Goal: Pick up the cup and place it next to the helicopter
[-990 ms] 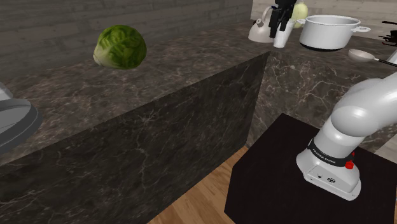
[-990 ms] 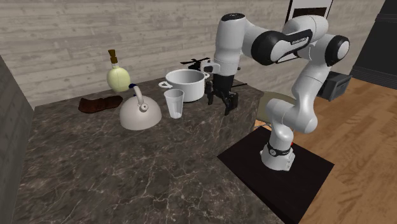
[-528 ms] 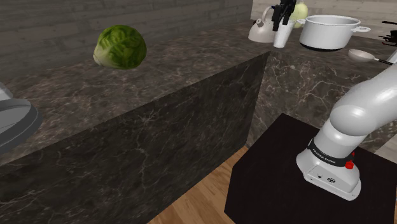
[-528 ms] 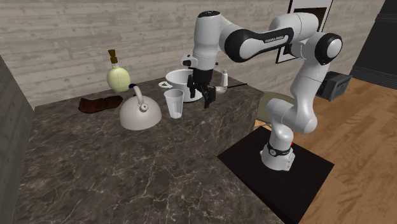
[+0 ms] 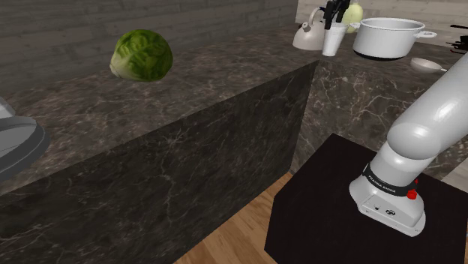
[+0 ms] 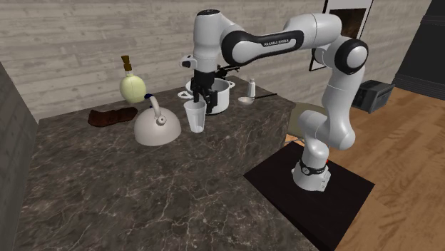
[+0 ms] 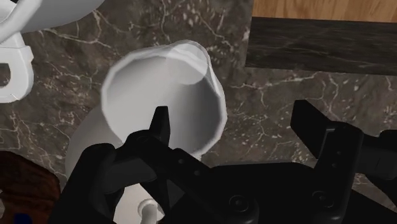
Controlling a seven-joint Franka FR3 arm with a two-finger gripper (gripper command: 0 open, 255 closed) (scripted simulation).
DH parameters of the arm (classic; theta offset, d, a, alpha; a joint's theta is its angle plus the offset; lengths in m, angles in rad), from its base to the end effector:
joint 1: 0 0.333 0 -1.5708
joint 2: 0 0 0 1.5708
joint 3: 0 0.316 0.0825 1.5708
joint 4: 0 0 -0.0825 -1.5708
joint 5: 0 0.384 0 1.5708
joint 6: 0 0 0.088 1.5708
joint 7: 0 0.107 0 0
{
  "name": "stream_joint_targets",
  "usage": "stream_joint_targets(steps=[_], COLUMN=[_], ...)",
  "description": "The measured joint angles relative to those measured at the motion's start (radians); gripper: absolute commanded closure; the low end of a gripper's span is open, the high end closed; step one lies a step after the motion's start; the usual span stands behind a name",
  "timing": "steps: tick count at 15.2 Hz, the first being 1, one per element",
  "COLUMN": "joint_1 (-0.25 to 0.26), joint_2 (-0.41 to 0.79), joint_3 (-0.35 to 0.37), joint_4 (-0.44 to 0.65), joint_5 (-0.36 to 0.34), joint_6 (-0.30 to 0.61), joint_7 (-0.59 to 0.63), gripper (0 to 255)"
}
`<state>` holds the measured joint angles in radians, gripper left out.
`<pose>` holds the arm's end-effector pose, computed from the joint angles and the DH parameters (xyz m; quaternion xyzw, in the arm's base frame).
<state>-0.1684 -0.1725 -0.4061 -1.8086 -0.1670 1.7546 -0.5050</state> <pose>0.4195 -0.3085 0.6123 0.9972 -0.0228 0.0201 0.0688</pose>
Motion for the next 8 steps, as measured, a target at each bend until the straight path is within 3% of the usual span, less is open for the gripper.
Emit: stream_joint_targets(steps=[8], joint_1=[-0.008], joint_2=[0.015], joint_3=[-0.015], joint_4=[-0.076], joint_5=[0.001], joint_6=[0.093], joint_7=[-0.008], gripper=[0])
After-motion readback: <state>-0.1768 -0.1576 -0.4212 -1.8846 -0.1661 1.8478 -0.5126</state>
